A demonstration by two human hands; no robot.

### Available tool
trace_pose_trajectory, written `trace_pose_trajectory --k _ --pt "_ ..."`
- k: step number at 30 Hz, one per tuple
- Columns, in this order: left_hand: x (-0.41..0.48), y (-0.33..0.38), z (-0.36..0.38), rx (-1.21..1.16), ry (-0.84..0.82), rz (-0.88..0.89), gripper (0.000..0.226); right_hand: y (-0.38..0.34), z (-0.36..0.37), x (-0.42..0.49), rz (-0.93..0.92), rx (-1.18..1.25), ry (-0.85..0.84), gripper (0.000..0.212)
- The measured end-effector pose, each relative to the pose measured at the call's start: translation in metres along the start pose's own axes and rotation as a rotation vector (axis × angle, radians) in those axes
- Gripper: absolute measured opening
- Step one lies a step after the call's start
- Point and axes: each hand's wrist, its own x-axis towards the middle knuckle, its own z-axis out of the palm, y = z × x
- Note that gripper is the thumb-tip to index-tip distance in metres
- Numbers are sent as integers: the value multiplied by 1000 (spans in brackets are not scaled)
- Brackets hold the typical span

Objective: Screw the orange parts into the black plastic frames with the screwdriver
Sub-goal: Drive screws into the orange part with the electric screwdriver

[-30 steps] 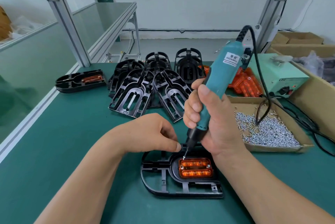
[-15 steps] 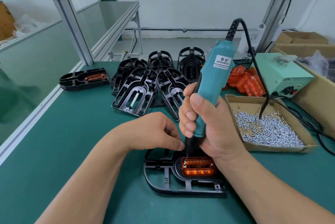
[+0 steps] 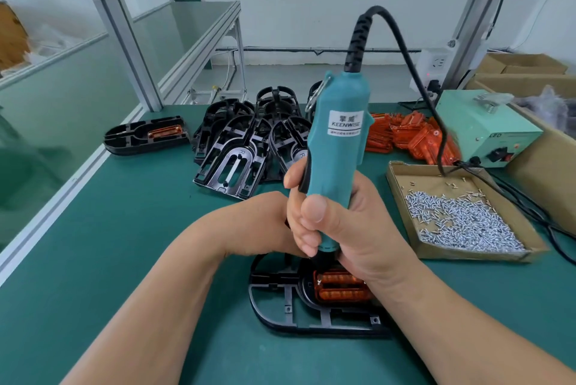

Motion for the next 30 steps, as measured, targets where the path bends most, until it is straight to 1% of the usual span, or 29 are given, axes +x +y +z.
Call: trace_pose_trajectory --k 5,6,9,10,13,14,15,16,17,19,20,21,22,24,25,28,30 --pt "-4 9 -3 -62 -50 58 68 -1 3 1 30 -25 -50 28" --pt "-5 11 -3 -80 -62 72 70 0 3 1 37 -34 -55 24" --pt "-11 21 -4 -122 -64 107 50 1 2 0 57 -43 -73 13" --pt "-13 24 -5 -131 -63 101 49 1 1 -1 66 -46 -83 12" --pt "-16 28 -7 -113 -91 108 64 1 -1 0 61 -80 -114 12" --pt "-15 25 -8 -70 -90 105 69 2 -1 0 49 -92 -114 18" --pt "-13 20 -7 -27 -71 88 69 3 -2 0 34 -96 -97 35" --pt "-10 14 -5 17 -45 70 59 2 -1 0 29 -83 -77 53" --pt "-8 12 -3 52 -10 57 43 2 -2 0 17 -63 -55 62" --pt "-4 9 1 82 12 -1 9 0 -5 -2 -32 -40 -5 57" --pt "-4 9 1 78 22 -31 11 0 -6 -3 -58 -40 20 55" --pt "-3 9 1 77 34 -45 18 -1 -7 -3 -73 -44 43 55" --pt "-3 9 1 70 40 -44 19 -1 -7 -3 -80 -53 65 56" --pt "-5 10 3 76 43 -31 10 1 -7 -3 -79 -76 86 56" --pt "-6 11 3 80 49 -30 4 2 -6 -3 -82 -86 72 56" --pt "-8 14 3 127 48 -33 11 4 -6 -4 -79 -73 -24 66" --pt "-7 13 3 133 53 -36 12 2 -7 -3 -87 -47 -59 71"
